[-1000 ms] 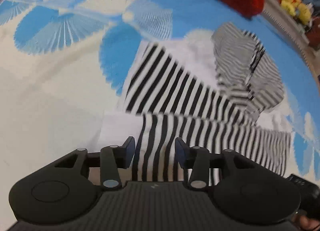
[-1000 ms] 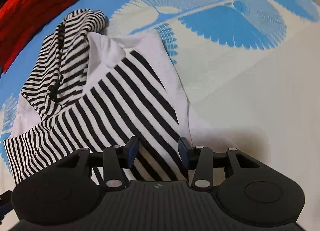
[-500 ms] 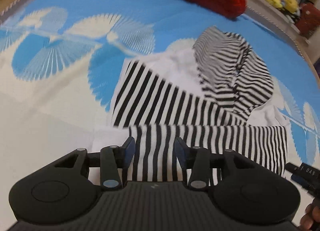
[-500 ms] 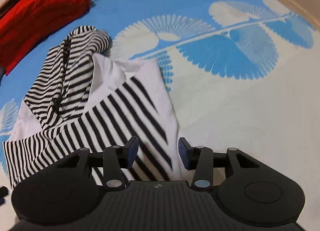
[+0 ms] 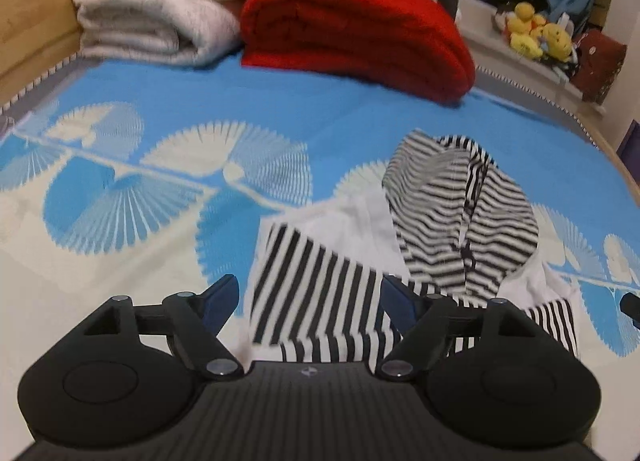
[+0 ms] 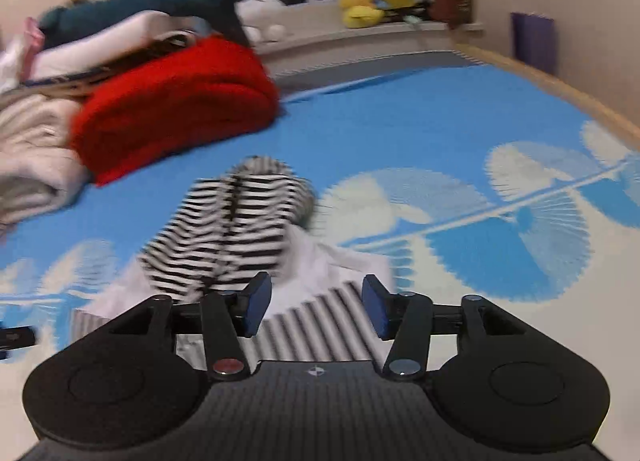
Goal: Fold small clothes
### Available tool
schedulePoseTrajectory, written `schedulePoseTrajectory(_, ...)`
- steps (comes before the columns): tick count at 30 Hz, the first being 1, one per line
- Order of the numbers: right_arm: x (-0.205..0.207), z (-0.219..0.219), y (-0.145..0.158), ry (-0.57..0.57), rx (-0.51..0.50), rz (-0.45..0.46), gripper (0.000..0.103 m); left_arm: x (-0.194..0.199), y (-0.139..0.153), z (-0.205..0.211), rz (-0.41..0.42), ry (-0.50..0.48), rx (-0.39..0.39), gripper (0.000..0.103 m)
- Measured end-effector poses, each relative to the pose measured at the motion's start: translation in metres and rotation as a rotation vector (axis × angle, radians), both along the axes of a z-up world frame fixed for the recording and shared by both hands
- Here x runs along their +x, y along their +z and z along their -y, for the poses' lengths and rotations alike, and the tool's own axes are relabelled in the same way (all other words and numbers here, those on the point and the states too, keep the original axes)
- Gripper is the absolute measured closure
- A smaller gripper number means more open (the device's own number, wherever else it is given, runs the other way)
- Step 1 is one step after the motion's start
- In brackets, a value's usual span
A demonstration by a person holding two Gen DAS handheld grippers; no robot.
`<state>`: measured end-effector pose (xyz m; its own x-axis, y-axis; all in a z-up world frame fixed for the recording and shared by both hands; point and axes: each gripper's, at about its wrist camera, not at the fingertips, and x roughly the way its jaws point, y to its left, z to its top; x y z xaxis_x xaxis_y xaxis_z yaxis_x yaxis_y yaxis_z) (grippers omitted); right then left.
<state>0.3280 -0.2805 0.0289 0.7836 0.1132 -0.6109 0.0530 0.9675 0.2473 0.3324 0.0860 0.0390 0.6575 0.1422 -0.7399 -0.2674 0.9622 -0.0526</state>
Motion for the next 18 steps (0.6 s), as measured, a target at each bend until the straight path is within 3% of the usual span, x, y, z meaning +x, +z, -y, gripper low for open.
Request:
schedulePoseTrajectory(3, 0.000, 0.002, 0.007, 0.024, 0.037, 0.015, 0.049, 0.000, 0.007, 0.002, 0.041, -0.002, 0.045, 0.020)
schedulePoseTrajectory(15, -0.010, 0.028, 0.024, -0.041, -0.023, 0.053, 0.048, 0.003, 0.004, 0.006, 0.087, -0.026, 0.051, 0.020)
schedulePoseTrajectory(18, -0.011, 0.040, 0.025, -0.083, -0.040, 0.035, 0.048, 0.003, 0.006, 0.009, 0.112, -0.060, 0.089, 0.023)
